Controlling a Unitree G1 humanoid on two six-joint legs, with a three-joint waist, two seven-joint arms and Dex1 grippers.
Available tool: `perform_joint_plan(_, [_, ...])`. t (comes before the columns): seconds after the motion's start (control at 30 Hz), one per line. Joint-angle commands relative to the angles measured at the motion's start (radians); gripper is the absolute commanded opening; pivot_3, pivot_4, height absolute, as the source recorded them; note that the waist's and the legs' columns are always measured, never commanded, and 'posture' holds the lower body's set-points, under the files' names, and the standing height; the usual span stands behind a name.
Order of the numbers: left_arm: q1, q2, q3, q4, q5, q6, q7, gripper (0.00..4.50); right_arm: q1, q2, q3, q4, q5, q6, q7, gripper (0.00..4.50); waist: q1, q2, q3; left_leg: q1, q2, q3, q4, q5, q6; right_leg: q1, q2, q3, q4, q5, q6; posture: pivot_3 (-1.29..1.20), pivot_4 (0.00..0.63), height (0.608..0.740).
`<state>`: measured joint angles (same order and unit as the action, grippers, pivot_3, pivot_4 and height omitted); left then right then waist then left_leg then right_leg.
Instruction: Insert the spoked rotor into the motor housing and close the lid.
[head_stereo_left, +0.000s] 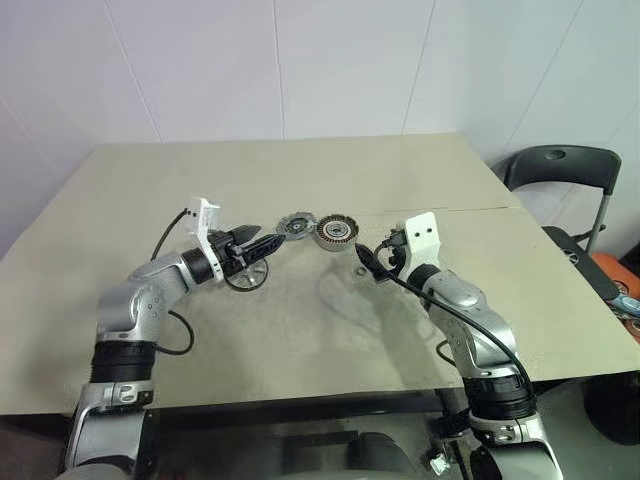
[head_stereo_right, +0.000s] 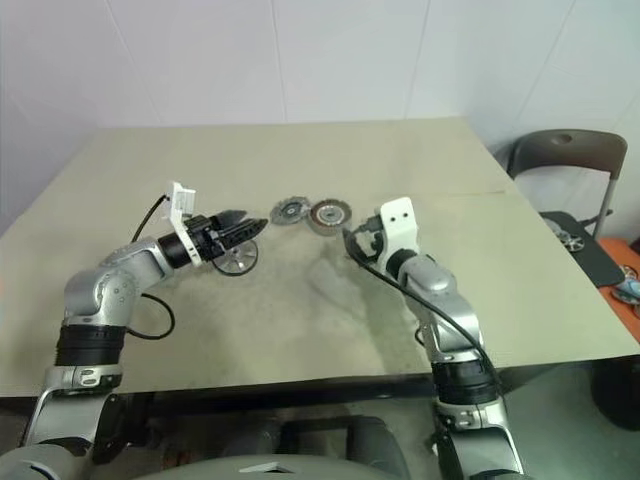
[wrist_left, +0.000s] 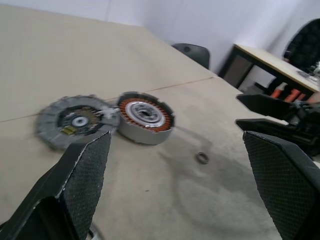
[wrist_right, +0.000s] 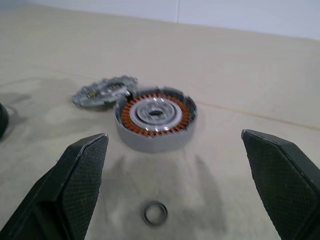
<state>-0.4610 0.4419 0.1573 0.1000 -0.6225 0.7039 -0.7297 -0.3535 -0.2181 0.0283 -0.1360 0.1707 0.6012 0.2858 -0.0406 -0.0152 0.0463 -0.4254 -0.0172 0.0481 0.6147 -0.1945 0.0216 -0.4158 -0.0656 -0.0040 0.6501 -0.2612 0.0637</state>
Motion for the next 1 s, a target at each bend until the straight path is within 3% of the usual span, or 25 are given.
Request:
perform_joint_plan(0.03, [0.008,0.006,0.062,-0.089,-0.051,0.028,0.032,4.5,-0.024,0.007,0.002,-0.017,0.013,-0.006,0.013,4.46,0.0,0.0,0.0,0.0,0.0,0.0,0.0,0.0,0.0,0.0,0.0,0.0,0.0,0.0,0.0,0.0,0.0,0.74])
perform_joint_plan(0.57, [0.136,-0.032,0.104,-0.217,-0.073,0.013,0.122,4.5,-0.13,-0.024,0.05,0.082,-0.007,-0.024,0.107,4.46,0.003,0.0,0.0,0.0,0.0,0.0,0.0,0.0,0.0,-0.001,0.0,0.0,-0.001,0.001,-0.001,0.0,0.0,0.74])
perform_joint_plan(1.0, [0.134,-0.042,0.116,-0.201,-0.072,-0.019,0.136,4.5,-0.151,-0.042,0.058,0.104,-0.02,-0.025,0.132,4.46,0.001,0.0,0.0,0.0,0.0,0.0,0.0,0.0,0.0,0.0,0.0,0.0,-0.001,0.001,-0.001,0.0,0.0,0.74])
